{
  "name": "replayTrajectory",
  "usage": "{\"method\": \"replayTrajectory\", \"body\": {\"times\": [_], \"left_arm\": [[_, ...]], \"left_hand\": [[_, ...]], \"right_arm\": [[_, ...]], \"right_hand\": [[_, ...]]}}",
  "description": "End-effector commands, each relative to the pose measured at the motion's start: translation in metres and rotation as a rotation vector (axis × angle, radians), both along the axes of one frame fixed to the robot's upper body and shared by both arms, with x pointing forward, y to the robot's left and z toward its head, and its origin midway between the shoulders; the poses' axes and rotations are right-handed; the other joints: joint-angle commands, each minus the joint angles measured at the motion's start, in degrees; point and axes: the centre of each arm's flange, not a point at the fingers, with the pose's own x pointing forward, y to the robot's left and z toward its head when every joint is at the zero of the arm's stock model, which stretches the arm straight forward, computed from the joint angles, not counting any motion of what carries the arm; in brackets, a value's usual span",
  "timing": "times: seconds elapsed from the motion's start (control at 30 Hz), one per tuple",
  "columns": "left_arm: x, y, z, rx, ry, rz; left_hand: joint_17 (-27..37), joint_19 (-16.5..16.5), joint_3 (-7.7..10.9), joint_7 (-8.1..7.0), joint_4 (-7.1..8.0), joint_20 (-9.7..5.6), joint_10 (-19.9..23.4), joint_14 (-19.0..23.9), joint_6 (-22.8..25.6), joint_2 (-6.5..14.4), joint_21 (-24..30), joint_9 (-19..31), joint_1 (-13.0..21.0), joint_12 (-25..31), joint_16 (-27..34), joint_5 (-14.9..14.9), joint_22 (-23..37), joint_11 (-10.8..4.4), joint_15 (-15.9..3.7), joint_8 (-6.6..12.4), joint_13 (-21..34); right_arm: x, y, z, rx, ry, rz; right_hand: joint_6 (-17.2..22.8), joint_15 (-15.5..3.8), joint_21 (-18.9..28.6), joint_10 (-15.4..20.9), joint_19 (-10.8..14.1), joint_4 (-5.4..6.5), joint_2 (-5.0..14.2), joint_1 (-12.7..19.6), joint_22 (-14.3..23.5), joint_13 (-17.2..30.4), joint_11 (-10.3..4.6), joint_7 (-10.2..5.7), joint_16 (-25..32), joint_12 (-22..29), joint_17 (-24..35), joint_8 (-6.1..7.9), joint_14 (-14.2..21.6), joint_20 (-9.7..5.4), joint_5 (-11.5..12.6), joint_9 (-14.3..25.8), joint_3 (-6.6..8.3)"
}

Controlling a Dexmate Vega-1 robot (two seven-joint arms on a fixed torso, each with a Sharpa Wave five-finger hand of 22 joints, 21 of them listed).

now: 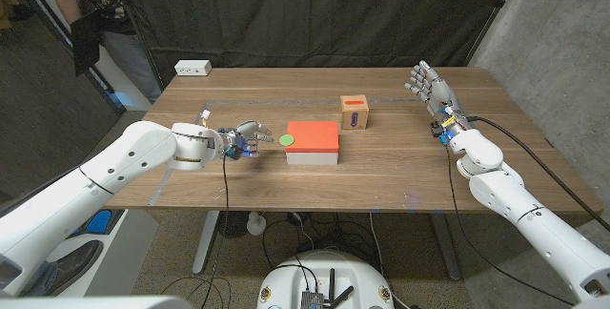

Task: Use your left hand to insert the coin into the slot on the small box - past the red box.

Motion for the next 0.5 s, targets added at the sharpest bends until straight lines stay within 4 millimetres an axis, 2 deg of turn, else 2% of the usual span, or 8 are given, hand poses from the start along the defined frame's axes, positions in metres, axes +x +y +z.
{"method": "replayTrajectory", "body": {"times": [0.03,0.5], "left_arm": [[0.0022,-0.0054,-0.0016,0.013,0.012,-0.038],[0.003,-0.0092,-0.0011,0.02,0.013,-0.039]], "left_hand": [[-0.5,-0.2,-0.15,0.04,-0.3,-1.65,-0.8,-0.2,0.4,0.1,-0.1,-0.2,-0.3,-0.2,-0.2,-0.3,-0.2,-0.33,-0.26,0.42,-0.1],[-1.0,-0.4,-0.06,-0.4,-0.31,-1.64,-0.7,0.1,1.1,0.2,0.1,-0.4,-0.2,0.0,-0.1,-0.3,0.2,-0.38,-0.31,0.98,0.2]], "right_arm": [[0.0003,0.0015,0.0009,-0.006,0.004,0.006],[0.0002,0.0032,0.0012,-0.011,0.002,0.012]], "right_hand": [[0.5,0.1,0.1,0.3,0.4,0.23,-0.02,0.6,0.1,0.1,0.19,2.09,0.4,0.4,0.1,0.03,0.3,-0.12,-0.1,0.3,0.05],[0.6,0.06,0.1,0.4,0.5,0.25,-0.02,0.6,0.1,0.1,0.23,2.01,0.4,0.4,0.0,0.01,0.4,-0.12,-0.1,0.3,0.04]]}}
